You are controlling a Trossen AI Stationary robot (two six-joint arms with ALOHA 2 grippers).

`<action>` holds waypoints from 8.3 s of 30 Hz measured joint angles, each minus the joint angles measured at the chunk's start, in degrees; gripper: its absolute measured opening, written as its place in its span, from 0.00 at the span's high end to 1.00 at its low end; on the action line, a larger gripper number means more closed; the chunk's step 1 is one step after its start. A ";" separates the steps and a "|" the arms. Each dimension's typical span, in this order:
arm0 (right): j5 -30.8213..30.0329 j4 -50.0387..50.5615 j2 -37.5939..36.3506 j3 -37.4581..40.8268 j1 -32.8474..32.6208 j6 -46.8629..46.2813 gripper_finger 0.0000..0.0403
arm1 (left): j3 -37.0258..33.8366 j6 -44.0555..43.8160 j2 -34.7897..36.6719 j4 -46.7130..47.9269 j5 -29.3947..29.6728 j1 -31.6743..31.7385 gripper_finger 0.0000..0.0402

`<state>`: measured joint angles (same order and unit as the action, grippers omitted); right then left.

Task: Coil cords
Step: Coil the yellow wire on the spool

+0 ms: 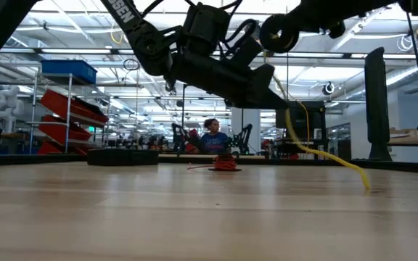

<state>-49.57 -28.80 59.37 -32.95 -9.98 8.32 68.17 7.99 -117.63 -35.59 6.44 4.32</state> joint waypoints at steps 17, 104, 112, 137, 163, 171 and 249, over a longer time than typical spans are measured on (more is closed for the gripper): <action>0.34 -10.16 10.40 -0.04 6.00 -6.16 1.00 | 4.16 2.98 -0.39 5.02 -0.28 -0.73 0.99; -1.32 -3.59 0.20 -0.04 5.43 -1.99 1.00 | 2.90 1.75 -3.30 -10.33 8.78 3.74 0.99; 2.14 -8.49 3.12 -0.04 6.20 -5.49 1.00 | 5.19 1.73 -3.30 -5.46 7.26 3.82 0.99; -3.43 -18.44 15.55 -0.17 14.16 1.04 1.00 | 8.45 2.20 -3.40 3.33 2.40 0.64 0.99; 4.13 2.55 4.85 0.11 13.58 -7.09 1.00 | 9.04 7.98 -2.11 10.51 -6.63 0.71 0.99; 7.71 8.68 4.33 0.11 13.67 -10.21 1.00 | 8.87 7.82 -0.68 12.38 -8.15 0.44 0.99; 15.45 29.24 -7.95 5.16 -8.93 -16.68 1.00 | 8.34 6.48 3.87 26.39 -18.33 2.03 0.94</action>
<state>-34.12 0.43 51.42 -27.79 -18.91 -8.35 76.51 14.47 -113.75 -9.20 -11.89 6.35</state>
